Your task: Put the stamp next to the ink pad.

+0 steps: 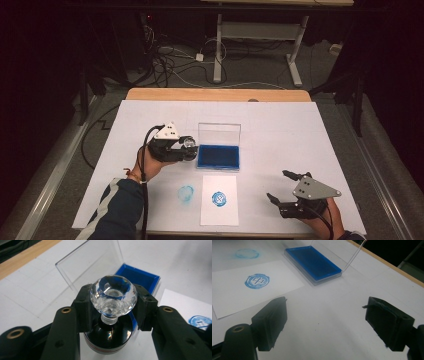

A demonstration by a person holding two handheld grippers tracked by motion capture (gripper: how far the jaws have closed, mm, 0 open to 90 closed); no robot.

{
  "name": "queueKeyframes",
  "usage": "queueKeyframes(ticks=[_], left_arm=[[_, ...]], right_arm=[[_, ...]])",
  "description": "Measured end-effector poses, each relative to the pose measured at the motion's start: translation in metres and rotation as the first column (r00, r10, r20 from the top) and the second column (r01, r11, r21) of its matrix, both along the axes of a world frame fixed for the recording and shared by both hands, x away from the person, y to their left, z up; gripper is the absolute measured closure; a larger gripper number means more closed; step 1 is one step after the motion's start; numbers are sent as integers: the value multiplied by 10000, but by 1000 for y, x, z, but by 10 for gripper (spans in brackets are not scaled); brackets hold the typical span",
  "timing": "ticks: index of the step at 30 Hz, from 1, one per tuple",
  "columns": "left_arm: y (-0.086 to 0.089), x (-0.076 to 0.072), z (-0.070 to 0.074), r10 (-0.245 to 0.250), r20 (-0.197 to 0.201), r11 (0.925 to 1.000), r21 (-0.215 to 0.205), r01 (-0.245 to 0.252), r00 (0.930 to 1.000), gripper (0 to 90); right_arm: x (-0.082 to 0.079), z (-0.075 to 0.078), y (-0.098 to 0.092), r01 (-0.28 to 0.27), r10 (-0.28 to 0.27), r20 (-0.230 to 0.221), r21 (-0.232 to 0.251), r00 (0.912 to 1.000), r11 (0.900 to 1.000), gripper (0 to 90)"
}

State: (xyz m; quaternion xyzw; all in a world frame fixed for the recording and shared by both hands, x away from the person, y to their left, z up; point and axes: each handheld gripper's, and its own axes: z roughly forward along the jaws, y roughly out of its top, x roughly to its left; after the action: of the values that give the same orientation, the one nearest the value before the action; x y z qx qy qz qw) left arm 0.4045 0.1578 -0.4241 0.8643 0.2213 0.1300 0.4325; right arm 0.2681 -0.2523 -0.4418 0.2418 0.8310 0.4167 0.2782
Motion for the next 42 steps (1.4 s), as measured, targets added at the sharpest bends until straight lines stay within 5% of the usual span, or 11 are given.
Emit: queueKeyframes(ticks=[11,42], left_arm=[[0,16,-14,440,-191,9973,600,-428,9988,538],[4,17,-31,750,-638,9966,382,-727,9951,522]], right_arm=[[0,-2,2,-131,129,-123,-149,9998,9998,189],[1,-3,3,-29,24,-161,-343,9999,9994,189]])
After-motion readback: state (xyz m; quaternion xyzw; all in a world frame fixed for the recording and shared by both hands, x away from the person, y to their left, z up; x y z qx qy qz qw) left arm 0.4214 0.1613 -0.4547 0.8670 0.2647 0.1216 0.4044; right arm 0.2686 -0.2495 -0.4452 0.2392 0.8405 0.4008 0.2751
